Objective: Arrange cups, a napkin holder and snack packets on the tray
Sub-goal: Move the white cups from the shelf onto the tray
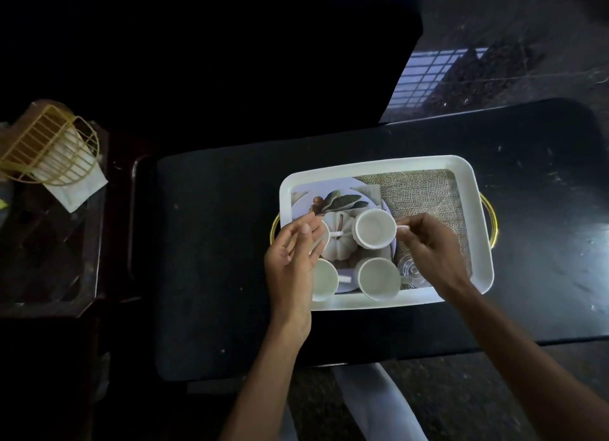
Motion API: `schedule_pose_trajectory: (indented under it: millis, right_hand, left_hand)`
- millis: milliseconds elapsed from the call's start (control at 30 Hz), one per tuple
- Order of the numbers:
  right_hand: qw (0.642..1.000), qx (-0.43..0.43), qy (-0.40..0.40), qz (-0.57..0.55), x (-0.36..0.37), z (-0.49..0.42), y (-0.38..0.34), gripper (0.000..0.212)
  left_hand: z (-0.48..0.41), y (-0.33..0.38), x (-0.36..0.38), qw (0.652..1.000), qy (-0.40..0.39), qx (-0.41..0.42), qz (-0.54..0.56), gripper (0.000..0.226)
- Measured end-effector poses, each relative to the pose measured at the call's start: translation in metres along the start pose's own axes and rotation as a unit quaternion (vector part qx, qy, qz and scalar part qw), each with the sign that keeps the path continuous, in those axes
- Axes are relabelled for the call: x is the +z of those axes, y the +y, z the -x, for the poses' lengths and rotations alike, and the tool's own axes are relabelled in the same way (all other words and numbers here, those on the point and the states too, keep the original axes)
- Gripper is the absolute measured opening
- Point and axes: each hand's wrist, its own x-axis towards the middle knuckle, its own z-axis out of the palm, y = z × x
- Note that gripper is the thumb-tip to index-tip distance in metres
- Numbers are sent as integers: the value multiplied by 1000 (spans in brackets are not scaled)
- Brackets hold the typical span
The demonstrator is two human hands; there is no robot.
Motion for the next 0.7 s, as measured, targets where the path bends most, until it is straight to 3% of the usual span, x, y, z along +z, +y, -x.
schedule_pose_trajectory:
  millis: [500,633,700]
  right_hand:
    - [995,-30,-21,93,4,1,10,7]
    - [988,-68,-2,136,-5,-1,19,19]
    - [989,-44,7,142,-4,-8,21,23]
  left_hand:
    - [4,10,-21,999,20,39,31,21]
    - [8,27,-40,996,39,58,52,19]
    - [9,36,-55,995,50,69,46,18]
